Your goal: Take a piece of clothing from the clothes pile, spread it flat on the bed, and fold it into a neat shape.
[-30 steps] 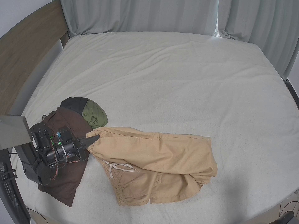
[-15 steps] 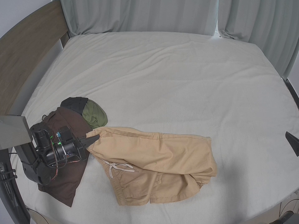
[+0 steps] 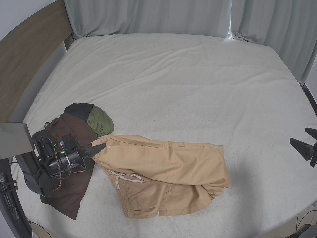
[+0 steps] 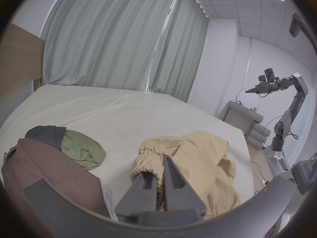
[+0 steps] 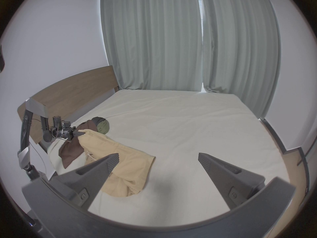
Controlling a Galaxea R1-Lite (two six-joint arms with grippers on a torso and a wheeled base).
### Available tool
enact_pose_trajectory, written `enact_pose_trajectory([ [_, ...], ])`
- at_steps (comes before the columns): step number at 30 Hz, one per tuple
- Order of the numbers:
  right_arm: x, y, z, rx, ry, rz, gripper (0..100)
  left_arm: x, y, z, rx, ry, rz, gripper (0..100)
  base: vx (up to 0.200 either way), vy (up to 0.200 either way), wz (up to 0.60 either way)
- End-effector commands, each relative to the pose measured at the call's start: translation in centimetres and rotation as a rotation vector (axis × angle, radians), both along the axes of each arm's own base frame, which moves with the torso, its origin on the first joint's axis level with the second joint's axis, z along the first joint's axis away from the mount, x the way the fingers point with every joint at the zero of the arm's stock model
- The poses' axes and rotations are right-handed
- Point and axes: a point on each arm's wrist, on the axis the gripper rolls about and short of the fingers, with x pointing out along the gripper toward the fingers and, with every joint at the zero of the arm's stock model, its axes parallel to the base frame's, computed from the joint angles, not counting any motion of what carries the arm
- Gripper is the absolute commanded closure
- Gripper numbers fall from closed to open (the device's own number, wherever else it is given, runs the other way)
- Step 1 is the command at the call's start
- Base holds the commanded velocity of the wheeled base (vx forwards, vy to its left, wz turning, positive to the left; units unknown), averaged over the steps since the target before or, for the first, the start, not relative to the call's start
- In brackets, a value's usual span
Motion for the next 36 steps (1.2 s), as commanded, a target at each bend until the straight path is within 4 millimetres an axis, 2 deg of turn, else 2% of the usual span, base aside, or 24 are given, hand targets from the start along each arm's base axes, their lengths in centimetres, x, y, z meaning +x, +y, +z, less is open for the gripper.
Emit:
enact_pose_trajectory([
  [1,1.5,0.1,-0.5,0.024,0.055,0.034,0,0.0,-0.1,0.0,0.000,0.000,-0.004,100,0.000,0.000,0.00],
  [10,1.8,0.4,-0.3,0.165,0.094,0.126,0,0.0,-0.2,0.1,0.000,-0.005,-0.008,100,0.000,0.000,0.00],
  [20,4.3,0.5,-1.7,0.230,0.211,0.181,0,0.1,-0.2,-0.1,-0.003,0.001,-0.006,100,0.000,0.000,0.00],
  [28,6.0,0.5,-2.5,0.280,0.213,0.173,0,0.2,-0.2,-0.1,-0.003,0.003,-0.005,100,0.000,0.000,0.00],
  [36,7.7,0.6,-3.9,0.313,0.288,0.185,0,0.2,-0.2,-0.2,-0.003,0.003,-0.003,100,0.000,0.000,0.00],
])
